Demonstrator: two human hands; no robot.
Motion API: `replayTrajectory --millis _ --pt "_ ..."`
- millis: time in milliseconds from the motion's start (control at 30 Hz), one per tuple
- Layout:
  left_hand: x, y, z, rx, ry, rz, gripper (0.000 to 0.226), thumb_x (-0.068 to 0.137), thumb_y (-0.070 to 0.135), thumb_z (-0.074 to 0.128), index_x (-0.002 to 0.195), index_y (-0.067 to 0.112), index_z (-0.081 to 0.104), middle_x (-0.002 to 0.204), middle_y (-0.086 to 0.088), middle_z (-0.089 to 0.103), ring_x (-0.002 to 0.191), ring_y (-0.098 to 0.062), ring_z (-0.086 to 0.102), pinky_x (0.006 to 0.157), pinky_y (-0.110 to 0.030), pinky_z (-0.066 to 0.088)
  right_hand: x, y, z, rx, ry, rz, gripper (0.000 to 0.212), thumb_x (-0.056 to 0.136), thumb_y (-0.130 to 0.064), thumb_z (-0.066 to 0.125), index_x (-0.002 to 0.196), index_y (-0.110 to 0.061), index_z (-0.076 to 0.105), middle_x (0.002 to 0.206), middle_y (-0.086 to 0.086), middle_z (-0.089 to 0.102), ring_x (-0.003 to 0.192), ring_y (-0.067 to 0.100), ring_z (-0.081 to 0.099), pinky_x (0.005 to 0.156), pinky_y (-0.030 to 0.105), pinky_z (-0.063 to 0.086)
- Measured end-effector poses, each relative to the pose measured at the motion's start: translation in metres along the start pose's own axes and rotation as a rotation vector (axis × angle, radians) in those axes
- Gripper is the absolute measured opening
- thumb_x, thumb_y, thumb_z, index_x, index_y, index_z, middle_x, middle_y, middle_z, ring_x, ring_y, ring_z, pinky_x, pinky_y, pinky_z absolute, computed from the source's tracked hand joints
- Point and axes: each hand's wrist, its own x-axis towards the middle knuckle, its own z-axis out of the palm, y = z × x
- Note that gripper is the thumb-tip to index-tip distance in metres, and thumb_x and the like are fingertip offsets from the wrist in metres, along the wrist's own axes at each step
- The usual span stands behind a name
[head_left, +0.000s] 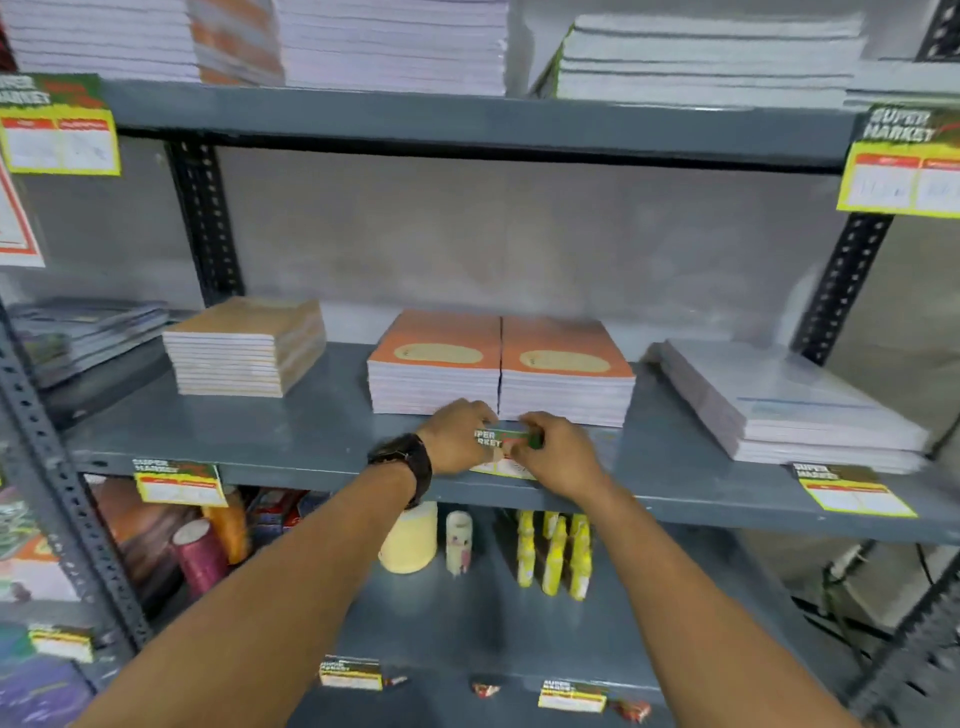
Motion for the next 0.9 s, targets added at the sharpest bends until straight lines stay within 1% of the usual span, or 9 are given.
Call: replayTrajectory --millis 67,167,267,333,433,567,700,800,900 --pt "-0.003 0.006 -0.003 -0.172 0.095 0.012 0.033 0.075 0.019 0.08 0.105 0.018 0.068 0.112 -0.003 0.068 0.102 -0.02 0.062 0.079 -0.024 0.047 0.002 -0.001 -0.005 0.114 -0.021 -0.025 0.036 0.079 -0.024 0.074 0.114 -0.018 0.067 0.109 0.003 0.072 0.101 0.022 0.065 0.086 0.031 0.05" --pt "-0.023 0.015 -0.006 -0.32 0.2 0.076 0.019 0.072 0.017 0.084 0.085 0.022 0.071 0.089 0.004 0.071 0.081 -0.01 0.062 0.069 -0.02 0.044 -0.008 -0.004 -0.014 0.281 -0.018 -0.077 0.017 0.08 -0.012 0.073 0.095 -0.019 0.074 0.088 -0.002 0.072 0.078 0.009 0.063 0.072 0.026 0.05" --pt "-0.051 0.022 0.0 -0.359 0.271 0.091 0.016 0.075 0.015 0.08 0.08 0.025 0.068 0.079 0.015 0.066 0.073 0.002 0.057 0.07 -0.016 0.041 -0.028 -0.005 -0.021 0.322 -0.005 -0.123 0.011 0.081 -0.013 0.072 0.088 -0.021 0.074 0.078 -0.008 0.07 0.066 0.0 0.057 0.06 0.015 0.042" --pt "-0.072 0.025 0.01 -0.365 0.318 0.078 0.013 0.077 0.018 0.078 0.082 0.025 0.068 0.078 0.015 0.068 0.075 0.004 0.059 0.07 -0.011 0.041 -0.045 -0.005 -0.02 0.34 -0.015 -0.139 0.01 0.082 -0.016 0.072 0.09 -0.022 0.074 0.076 -0.011 0.07 0.066 -0.001 0.059 0.06 0.011 0.041" --pt "-0.098 0.025 0.026 -0.45 0.347 0.041 0.013 0.078 0.02 0.078 0.083 0.029 0.07 0.078 0.012 0.072 0.077 -0.004 0.065 0.073 -0.022 0.051 -0.069 -0.005 -0.018 0.346 -0.046 -0.166 0.012 0.083 -0.016 0.07 0.091 -0.024 0.074 0.075 -0.013 0.07 0.068 -0.001 0.061 0.063 0.01 0.043" --pt "-0.109 0.019 0.041 -0.495 0.328 -0.032 0.015 0.075 0.022 0.08 0.084 0.031 0.07 0.079 0.007 0.075 0.075 -0.01 0.07 0.072 -0.034 0.058 -0.085 0.002 -0.005 0.274 -0.045 -0.12 0.014 0.083 -0.019 0.069 0.092 -0.03 0.07 0.065 -0.022 0.065 0.061 -0.001 0.06 0.056 0.011 0.041" --pt "-0.108 0.011 0.049 -0.581 0.336 -0.097 0.021 0.074 0.016 0.081 0.087 0.028 0.069 0.084 0.001 0.077 0.081 -0.02 0.072 0.08 -0.049 0.058 -0.088 0.005 0.012 0.264 0.074 -0.04 0.022 0.081 -0.017 0.071 0.096 -0.032 0.064 0.081 -0.016 0.07 0.071 0.003 0.062 0.067 0.022 0.05" --pt "-0.107 0.005 0.055 -0.565 0.366 -0.087 0.022 0.072 0.025 0.079 0.089 0.032 0.067 0.084 0.004 0.077 0.081 -0.018 0.073 0.078 -0.051 0.058 -0.089 0.004 0.021 0.239 0.12 -0.026 0.026 0.081 -0.016 0.071 0.1 -0.031 0.061 0.092 -0.011 0.073 0.076 0.006 0.063 0.069 0.02 0.048" --pt "-0.104 0.004 0.058 -0.538 0.392 -0.091 0.022 0.071 0.027 0.077 0.089 0.034 0.066 0.082 0.007 0.075 0.079 -0.014 0.071 0.077 -0.046 0.059 -0.09 0.001 0.027 0.194 0.146 -0.006 0.029 0.082 -0.016 0.069 0.106 -0.03 0.06 0.095 -0.009 0.073 0.078 0.01 0.062 0.066 0.018 0.043"
